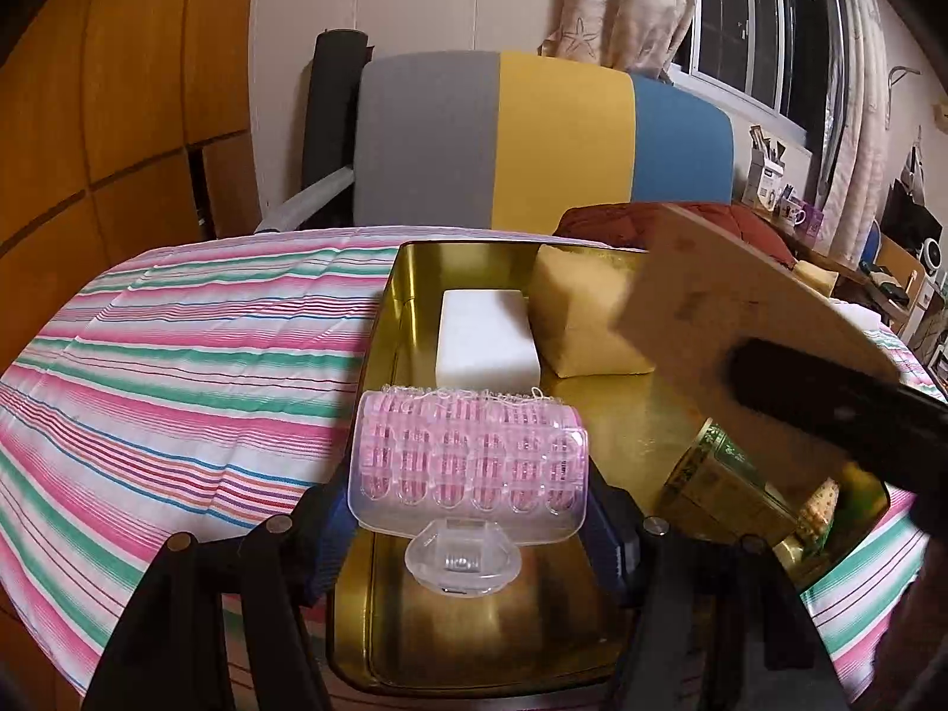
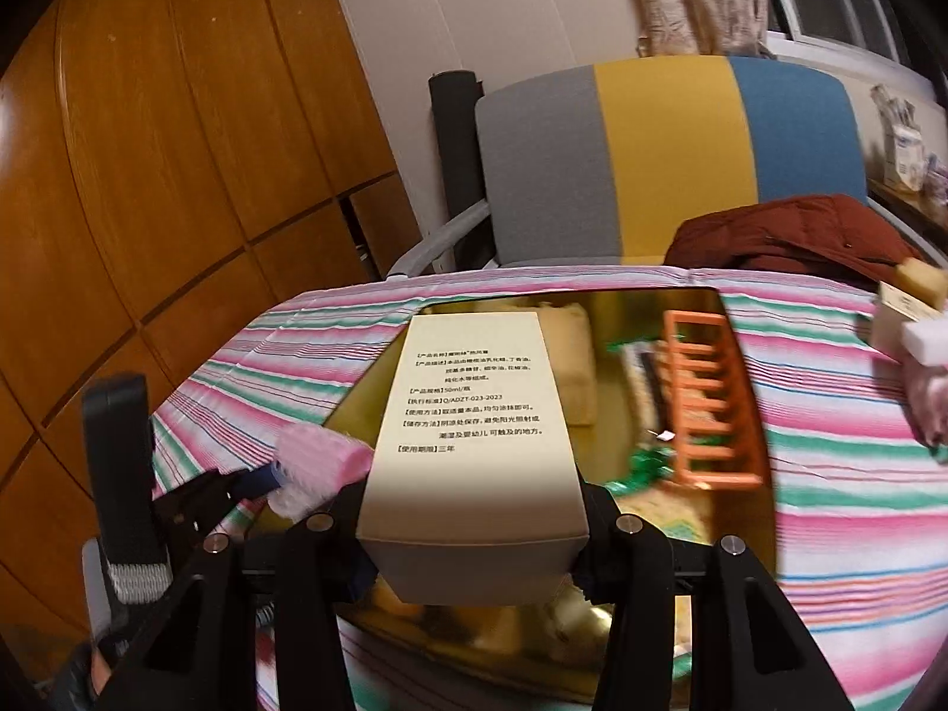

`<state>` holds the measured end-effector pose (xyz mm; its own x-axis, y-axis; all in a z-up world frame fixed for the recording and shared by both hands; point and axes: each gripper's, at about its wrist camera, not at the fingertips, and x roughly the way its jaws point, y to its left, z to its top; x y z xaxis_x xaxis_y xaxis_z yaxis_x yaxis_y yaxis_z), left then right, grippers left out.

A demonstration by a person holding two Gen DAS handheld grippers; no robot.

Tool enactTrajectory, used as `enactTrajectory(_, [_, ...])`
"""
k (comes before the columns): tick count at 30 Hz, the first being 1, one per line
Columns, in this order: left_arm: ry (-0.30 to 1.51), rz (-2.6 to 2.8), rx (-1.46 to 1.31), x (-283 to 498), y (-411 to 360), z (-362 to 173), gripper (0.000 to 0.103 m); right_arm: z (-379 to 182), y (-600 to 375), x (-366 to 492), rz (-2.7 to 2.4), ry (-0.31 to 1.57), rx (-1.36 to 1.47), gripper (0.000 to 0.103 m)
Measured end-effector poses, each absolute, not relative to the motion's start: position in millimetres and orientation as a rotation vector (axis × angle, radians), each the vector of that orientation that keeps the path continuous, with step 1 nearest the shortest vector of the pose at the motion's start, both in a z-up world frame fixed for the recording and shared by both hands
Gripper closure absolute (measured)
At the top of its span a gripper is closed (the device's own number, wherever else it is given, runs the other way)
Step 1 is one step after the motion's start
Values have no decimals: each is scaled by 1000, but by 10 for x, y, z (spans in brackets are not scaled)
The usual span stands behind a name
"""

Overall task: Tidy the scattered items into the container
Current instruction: 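Lower the pink roller and beige box into the gold tin, opening both tools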

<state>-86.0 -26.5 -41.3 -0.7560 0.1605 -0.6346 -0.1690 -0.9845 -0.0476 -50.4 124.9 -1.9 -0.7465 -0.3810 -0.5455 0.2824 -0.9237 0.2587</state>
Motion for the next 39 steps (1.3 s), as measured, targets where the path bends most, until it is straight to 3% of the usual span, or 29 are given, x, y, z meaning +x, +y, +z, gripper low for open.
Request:
enactTrajectory(9, [18,2775,-983,-829,-274,-416,33,-270,1023,-717,-2616,-195,974,51])
enactTrajectory(11, [-2,2773,-980,-828,-288,-411,33,-309,1064,-714,-2593,-226,990,41])
enactTrajectory(21, [-32,2822,-950,-750,-297,-389,33,-326,1256,-577,-2593,-263,973,42])
enactTrajectory(28, [-68,2844,-981,-714,-303,-398,34,-301,1192,-520,-2447,-270,952,58])
enactTrajectory(39, [-65,2848,-912,-621,-158,-232,34,-215,1610,-368,-2522,-336,882,58])
